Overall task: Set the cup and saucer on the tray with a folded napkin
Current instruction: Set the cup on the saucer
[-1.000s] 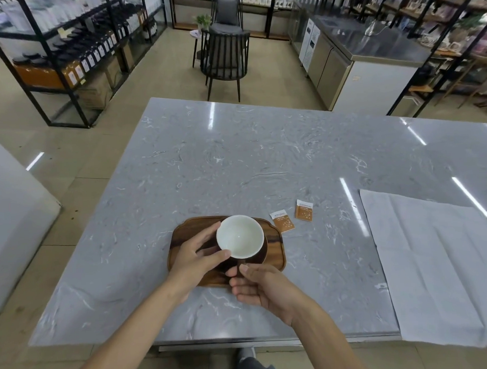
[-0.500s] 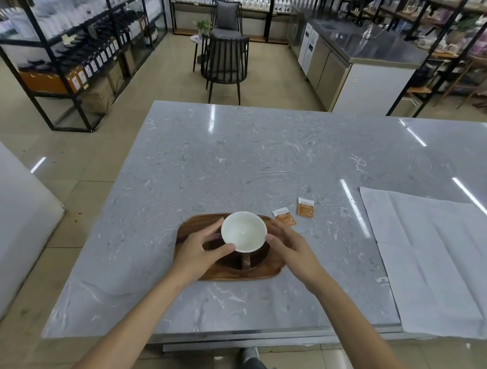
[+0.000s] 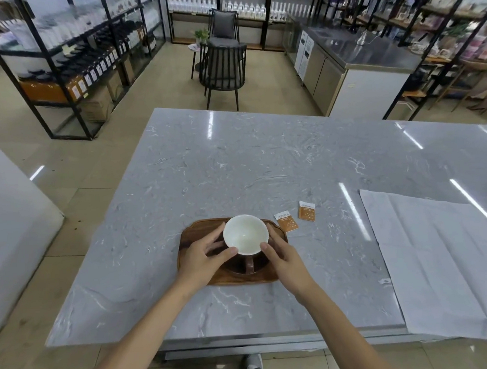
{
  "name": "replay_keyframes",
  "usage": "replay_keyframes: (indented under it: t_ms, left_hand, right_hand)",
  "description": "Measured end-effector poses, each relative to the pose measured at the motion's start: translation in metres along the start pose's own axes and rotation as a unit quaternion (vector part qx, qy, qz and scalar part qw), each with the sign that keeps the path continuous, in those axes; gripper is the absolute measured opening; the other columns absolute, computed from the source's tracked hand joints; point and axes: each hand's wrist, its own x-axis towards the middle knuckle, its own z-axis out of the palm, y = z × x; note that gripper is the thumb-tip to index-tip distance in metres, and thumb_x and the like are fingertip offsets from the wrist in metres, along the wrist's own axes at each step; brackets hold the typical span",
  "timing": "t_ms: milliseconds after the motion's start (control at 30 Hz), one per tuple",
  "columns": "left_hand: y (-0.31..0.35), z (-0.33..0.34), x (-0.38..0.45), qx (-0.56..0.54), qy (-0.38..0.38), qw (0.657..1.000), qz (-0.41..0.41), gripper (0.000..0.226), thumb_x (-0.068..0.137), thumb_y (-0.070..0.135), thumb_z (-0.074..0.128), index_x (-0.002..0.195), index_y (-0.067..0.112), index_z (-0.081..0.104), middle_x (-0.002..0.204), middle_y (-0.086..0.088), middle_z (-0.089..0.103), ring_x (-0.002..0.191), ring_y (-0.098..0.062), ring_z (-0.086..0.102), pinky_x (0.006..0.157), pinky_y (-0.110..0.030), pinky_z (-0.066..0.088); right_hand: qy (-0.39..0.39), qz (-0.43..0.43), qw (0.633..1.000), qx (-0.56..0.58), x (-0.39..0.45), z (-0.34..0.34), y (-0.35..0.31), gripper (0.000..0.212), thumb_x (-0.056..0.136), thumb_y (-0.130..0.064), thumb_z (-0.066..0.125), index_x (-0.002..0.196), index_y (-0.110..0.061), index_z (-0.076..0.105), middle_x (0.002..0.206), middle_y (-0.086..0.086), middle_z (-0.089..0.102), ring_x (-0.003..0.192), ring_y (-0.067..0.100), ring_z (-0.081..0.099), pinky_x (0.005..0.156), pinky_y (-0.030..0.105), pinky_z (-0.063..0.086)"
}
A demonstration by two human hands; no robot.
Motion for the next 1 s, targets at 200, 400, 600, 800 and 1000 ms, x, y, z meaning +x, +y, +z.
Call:
replay_keyframes:
  t_ms: [200, 400, 600, 800, 1000]
  left_hand:
    - [-0.002, 0.005, -0.005, 0.002, 0.025, 1.0, 0.017, 0.071, 0.081, 0.032, 0.083, 0.143, 0.042, 0.05, 0.128, 0.034, 0.058, 0.113, 0.014, 0.061, 0.09, -0.006, 0.048]
    - [-0.005, 0.001, 0.0, -0.001, 0.006, 1.0, 0.021, 0.065, 0.082, 0.032, 0.082, 0.126, 0.066, 0.049, 0.121, 0.046, 0.058, 0.115, 0.011, 0.062, 0.089, -0.003, 0.047]
    - [-0.005, 0.0, 0.002, 0.024, -0.021, 0.999, 0.009, 0.074, 0.087, 0.043, 0.073, 0.151, 0.044, 0.037, 0.124, 0.043, 0.054, 0.113, 0.018, 0.057, 0.105, -0.022, 0.043]
    - [-0.002, -0.003, 0.002, 0.055, -0.039, 0.998, 0.005, 0.076, 0.089, 0.045, 0.071, 0.154, 0.041, 0.031, 0.144, 0.017, 0.057, 0.126, 0.002, 0.057, 0.105, -0.022, 0.04]
    - [-0.002, -0.001, 0.003, 0.06, -0.043, 0.997, 0.007, 0.076, 0.09, 0.045, 0.069, 0.155, 0.04, 0.029, 0.146, 0.015, 0.055, 0.127, 0.0, 0.056, 0.102, -0.02, 0.039]
  right_hand:
    - [-0.003, 0.004, 1.0, -0.01, 0.006, 0.002, 0.003, 0.046, 0.105, -0.042, 0.05, 0.15, -0.046, 0.042, 0.14, -0.032, 0.054, 0.129, -0.017, 0.042, 0.107, 0.016, 0.036]
    - [0.017, 0.005, 1.0, -0.008, 0.004, 0.01, 0.003, 0.045, 0.105, -0.04, 0.048, 0.149, -0.047, 0.042, 0.122, -0.055, 0.05, 0.116, -0.033, 0.04, 0.086, -0.009, 0.035]
    - [0.031, 0.005, 1.0, -0.001, 0.002, 0.013, 0.002, 0.047, 0.106, -0.038, 0.048, 0.152, -0.04, 0.04, 0.138, -0.037, 0.05, 0.12, -0.03, 0.04, 0.089, -0.008, 0.034]
    - [0.04, 0.005, 0.999, -0.012, 0.001, 0.014, 0.006, 0.048, 0.106, -0.039, 0.047, 0.154, -0.04, 0.038, 0.137, -0.033, 0.05, 0.117, -0.033, 0.038, 0.088, -0.006, 0.036]
    - [0.049, 0.0, 0.998, -0.027, 0.0, 0.015, 0.004, 0.051, 0.105, -0.044, 0.047, 0.154, -0.041, 0.036, 0.135, -0.036, 0.049, 0.118, -0.028, 0.043, 0.092, 0.001, 0.037]
